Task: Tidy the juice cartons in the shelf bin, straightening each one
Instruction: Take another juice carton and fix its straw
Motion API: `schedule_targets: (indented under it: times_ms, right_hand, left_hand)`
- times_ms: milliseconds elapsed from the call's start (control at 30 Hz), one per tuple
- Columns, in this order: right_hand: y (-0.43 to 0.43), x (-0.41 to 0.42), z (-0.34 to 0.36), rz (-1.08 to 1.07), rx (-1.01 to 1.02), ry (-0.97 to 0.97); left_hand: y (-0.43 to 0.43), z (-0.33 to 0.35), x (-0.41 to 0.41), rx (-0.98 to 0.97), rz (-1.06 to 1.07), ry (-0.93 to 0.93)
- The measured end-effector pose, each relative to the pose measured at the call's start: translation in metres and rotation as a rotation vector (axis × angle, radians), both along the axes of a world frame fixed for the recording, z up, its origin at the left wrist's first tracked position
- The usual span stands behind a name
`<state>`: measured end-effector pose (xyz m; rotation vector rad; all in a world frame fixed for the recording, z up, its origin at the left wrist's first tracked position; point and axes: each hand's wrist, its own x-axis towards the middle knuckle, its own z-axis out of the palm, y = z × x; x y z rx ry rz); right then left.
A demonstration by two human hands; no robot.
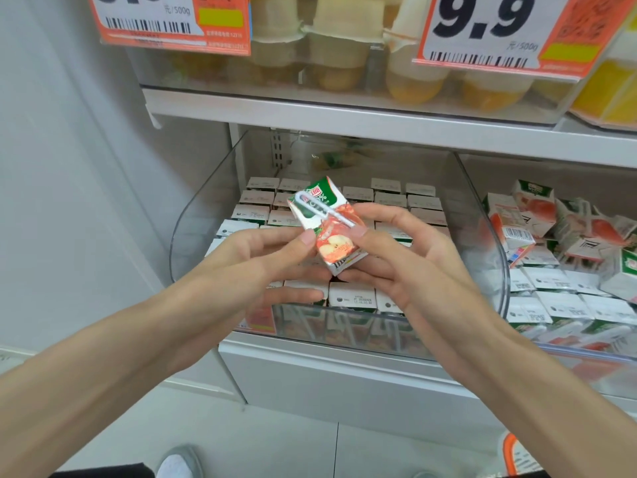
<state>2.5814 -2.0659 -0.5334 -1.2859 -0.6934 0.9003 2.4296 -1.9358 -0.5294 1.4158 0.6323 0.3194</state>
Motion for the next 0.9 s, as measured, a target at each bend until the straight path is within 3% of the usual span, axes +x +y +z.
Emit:
schedule_targets:
  times_ms: [467,700,900]
  right_hand:
    - [0.001,0.007,-0.008,-0.058,-0.107,-0.293]
    - [0.002,0.003,-0.009,-0.041,-0.109,-0.238]
    - [0.001,0.004,-0.010,-0.050,-0.102,-0.258]
  left_hand:
    - [0.010,-0.005,-0.004,0.044,0.006,-0.074]
    - [0.006,-0.007,-0.003,0.181,0.116,-0.050]
    - [0.010,-0.011,-0.001,0.168,0.076,-0.091]
